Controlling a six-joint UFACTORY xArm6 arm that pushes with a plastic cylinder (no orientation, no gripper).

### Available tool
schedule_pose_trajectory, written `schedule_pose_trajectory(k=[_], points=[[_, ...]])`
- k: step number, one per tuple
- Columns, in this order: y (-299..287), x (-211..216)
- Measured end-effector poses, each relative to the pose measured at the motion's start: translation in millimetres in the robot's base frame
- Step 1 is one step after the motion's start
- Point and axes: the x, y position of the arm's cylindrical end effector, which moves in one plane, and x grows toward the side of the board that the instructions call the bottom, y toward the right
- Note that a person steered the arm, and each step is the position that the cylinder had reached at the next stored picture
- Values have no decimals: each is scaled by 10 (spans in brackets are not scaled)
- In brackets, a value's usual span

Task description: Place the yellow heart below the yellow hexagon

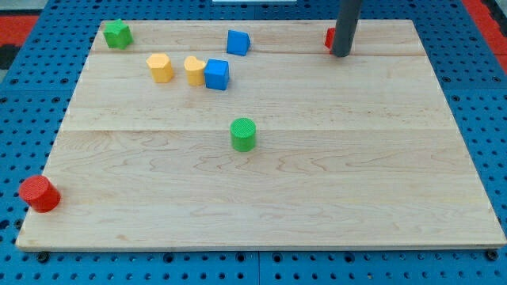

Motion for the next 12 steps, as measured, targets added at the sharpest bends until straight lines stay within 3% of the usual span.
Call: schedule_pose_trajectory(k=[1,3,5,6,7,8,9,10,12], points=[[5,-85],[-191,605],[-263,615],[-688,584],[-1499,442],[-1773,156],[-2013,256],[-2443,634],[-2546,795]])
